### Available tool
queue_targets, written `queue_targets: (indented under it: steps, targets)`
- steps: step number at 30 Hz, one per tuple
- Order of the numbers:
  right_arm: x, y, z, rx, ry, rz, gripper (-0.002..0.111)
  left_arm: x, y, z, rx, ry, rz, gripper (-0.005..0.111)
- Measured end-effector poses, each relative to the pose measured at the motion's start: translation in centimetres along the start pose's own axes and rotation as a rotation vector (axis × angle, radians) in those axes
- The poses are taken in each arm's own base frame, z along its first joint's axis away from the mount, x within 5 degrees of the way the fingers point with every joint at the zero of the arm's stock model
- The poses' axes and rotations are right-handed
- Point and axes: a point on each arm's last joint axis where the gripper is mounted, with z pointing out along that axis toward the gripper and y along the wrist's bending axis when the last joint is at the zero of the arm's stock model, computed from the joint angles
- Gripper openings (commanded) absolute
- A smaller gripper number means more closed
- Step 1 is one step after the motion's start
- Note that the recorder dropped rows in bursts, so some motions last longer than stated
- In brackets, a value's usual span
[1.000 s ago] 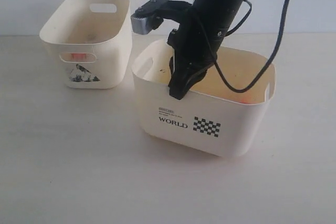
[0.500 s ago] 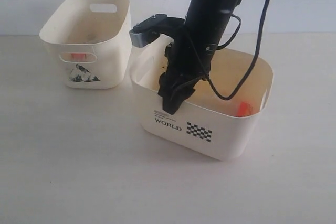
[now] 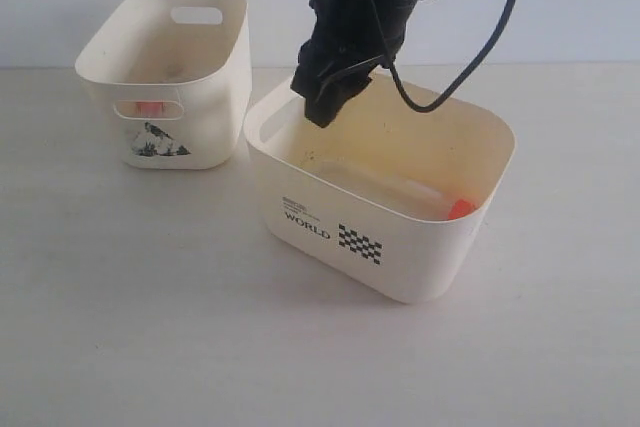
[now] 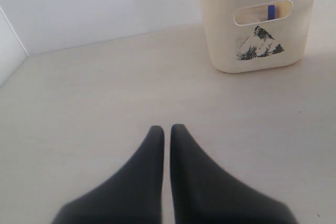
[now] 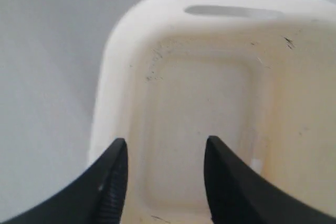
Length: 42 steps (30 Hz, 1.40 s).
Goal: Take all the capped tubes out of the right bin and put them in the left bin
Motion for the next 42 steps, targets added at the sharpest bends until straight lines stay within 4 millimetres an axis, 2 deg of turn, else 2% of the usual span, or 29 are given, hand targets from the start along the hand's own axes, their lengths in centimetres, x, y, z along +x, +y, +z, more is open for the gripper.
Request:
queue_targets:
  steps: [1, 3, 8, 13, 16, 19, 20, 22, 24, 27, 28, 30, 36, 42]
  targets:
    - [0.2, -0.3, 0.0, 0.032, 0.022, 0.002, 0.024, 0.0, 0.0, 0.0, 0.0, 0.0, 0.0, 0.004]
    - [0.5, -0.9, -0.1, 0.096, 0.059, 0.006, 0.001, 0.0, 0.0, 0.0, 0.0, 0.0, 0.0, 0.004]
    - [1.0, -1.9, 0.4, 0.186, 0.123, 0.02, 0.0, 0.0, 0.0, 0.0, 0.0, 0.0, 0.0, 0.004]
    - [1.5, -3.1, 3.3, 0.241, 0.218, 0.069, 0.0, 0.0, 0.0, 0.0, 0.0, 0.0, 0.0, 0.004]
    - [1.9, -3.9, 5.0, 0.276, 0.274, 0.108, 0.011, 0.0, 0.0, 0.0, 0.0, 0.0, 0.0, 0.004]
    - [2.1, -3.9, 5.5, 0.282, 0.285, 0.147, 0.041, 0.0, 0.0, 0.0, 0.0, 0.0, 0.0, 0.004]
    - [2.1, -3.9, 5.5, 0.28, 0.286, 0.155, 0.057, 0.0, 0.0, 0.0, 0.0, 0.0, 0.0, 0.004]
    - [2.6, -3.7, 6.1, 0.271, 0.304, 0.171, 0.069, 0.0, 0.0, 0.0, 0.0, 0.0, 0.0, 0.004]
    - [3.4, -3.5, 6.9, 0.26, 0.34, 0.188, 0.065, 0.0, 0.0, 0.0, 0.0, 0.0, 0.0, 0.004]
    - [4.7, -3.0, 8.2, 0.235, 0.402, 0.193, 0.05, 0.0, 0.0, 0.0, 0.0, 0.0, 0.0, 0.004]
    - [5.0, -2.9, 8.4, 0.229, 0.414, 0.195, 0.049, 0.0, 0.0, 0.0, 0.0, 0.0, 0.0, 0.004]
    - [5.6, -2.7, 8.9, 0.218, 0.44, 0.195, 0.05, 0.0, 0.0, 0.0, 0.0, 0.0, 0.0, 0.004]
    - [5.9, -2.8, 9.1, 0.234, 0.46, 0.185, 0.07, 0.0, 0.0, 0.0, 0.0, 0.0, 0.0, 0.004]
    - [6.0, -3.0, 9.0, 0.257, 0.469, 0.17, 0.07, 0.0, 0.0, 0.0, 0.0, 0.0, 0.0, 0.004]
